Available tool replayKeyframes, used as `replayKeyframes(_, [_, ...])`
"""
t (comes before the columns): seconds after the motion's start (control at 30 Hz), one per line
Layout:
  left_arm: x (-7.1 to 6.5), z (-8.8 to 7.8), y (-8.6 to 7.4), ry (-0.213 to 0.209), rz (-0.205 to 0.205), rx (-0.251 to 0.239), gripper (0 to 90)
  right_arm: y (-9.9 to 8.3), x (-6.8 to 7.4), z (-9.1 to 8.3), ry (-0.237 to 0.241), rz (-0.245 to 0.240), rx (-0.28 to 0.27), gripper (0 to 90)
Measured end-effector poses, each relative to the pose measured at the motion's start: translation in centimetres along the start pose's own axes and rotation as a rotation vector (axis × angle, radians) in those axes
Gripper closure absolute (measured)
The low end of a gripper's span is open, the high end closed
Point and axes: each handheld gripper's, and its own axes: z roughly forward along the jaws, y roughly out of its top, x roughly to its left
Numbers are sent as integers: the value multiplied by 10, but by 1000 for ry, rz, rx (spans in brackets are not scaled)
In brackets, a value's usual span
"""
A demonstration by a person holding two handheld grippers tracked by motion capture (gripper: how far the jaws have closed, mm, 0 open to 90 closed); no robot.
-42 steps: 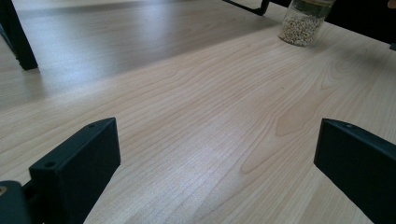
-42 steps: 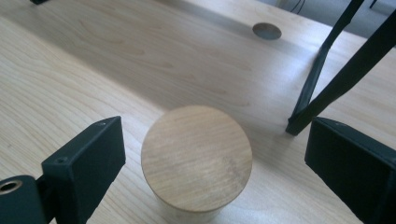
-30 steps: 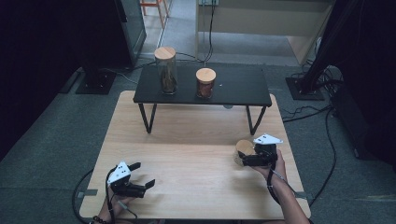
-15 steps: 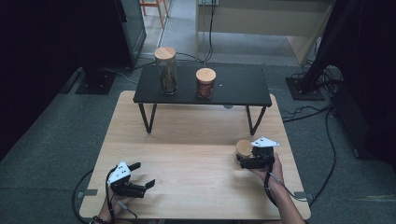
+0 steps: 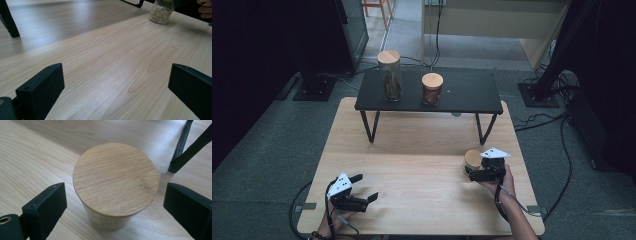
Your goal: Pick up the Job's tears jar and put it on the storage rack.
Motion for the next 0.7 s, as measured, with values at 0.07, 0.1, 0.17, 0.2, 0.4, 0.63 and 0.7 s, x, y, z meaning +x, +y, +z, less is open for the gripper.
replayKeyframes(0.07, [0,0,0,0,2,1,5,0,0,1,0,1,2,45])
replayKeyframes(0.1, [0,0,0,0,1,0,5,-1,0,1,1,3,2,45])
replayKeyframes(0.17, [0,0,0,1,1,1,5,-1,1,2,1,3,5,45])
replayKeyframes(0.2, [0,0,0,0,1,1,5,-1,1,3,1,0,7,45])
replayKeyframes(0.4, [0,0,0,0,2,1,5,0,2,5,0,-4,10,48])
replayKeyframes(0.63, [0,0,0,0,-1,0,5,4,0,7,10,-19,21,101])
replayKeyframes(0.7, [0,0,0,-1,-1,1,5,5,1,8,13,-26,23,125])
